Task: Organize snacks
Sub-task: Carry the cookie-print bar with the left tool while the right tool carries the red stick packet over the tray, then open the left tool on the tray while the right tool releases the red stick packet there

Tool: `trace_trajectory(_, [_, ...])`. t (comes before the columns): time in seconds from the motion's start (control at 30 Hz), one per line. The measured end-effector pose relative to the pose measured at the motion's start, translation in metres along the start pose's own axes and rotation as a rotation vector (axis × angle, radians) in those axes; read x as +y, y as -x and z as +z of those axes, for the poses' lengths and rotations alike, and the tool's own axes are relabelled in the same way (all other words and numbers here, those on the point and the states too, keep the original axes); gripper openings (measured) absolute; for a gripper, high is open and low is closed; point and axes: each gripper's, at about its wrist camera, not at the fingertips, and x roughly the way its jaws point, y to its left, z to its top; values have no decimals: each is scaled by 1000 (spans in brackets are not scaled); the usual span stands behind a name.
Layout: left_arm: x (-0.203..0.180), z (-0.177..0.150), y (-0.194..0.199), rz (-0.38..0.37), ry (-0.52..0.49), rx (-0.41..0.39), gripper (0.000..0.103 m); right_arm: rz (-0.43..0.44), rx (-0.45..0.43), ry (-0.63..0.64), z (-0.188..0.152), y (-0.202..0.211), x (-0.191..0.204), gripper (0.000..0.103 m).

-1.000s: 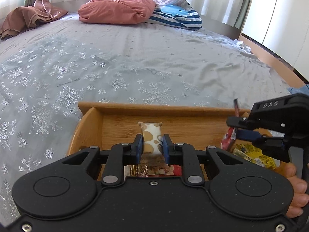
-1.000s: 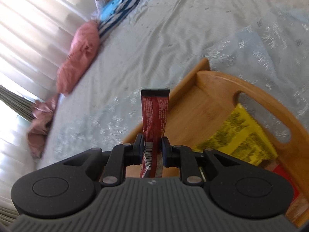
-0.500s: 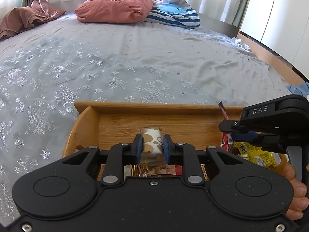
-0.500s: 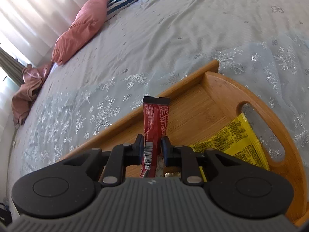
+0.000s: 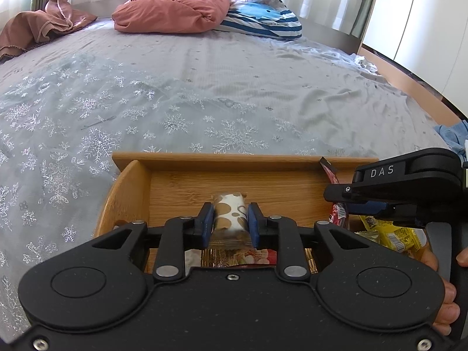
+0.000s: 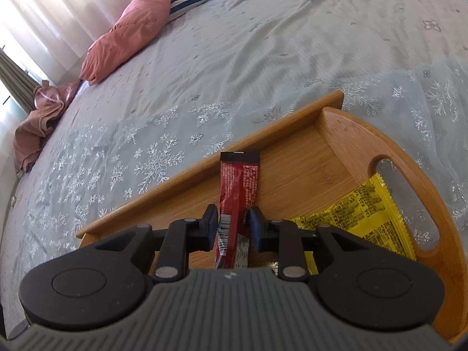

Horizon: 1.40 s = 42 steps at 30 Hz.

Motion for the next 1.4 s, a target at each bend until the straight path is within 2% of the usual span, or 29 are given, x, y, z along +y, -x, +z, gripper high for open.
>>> trace_trajectory(0.33, [0,-4,1,17,-15,16,35,8,7,53,-4,3,3,43])
trace_trajectory(0.47, [-1,-4,5,28,-29,8,48,8,3,74,-6,7,4,47])
trace_trajectory(0.6, [-4,-4,12,47,-52,-7,60,10,-4,104,-9,13,5,57])
trace_trajectory(0.67, [-5,-4,15,48,-58,-11,65,0,-10,143,-11,17,8,57])
trace_trajectory(1.13, [-10,-5,37,68,-77,-42,94,-24,-59,285,-23,46,15,69])
trace_trajectory(1.4, [-11,-6,48,72,-64,-40,98,-46,-98,350,-28,64,16,80])
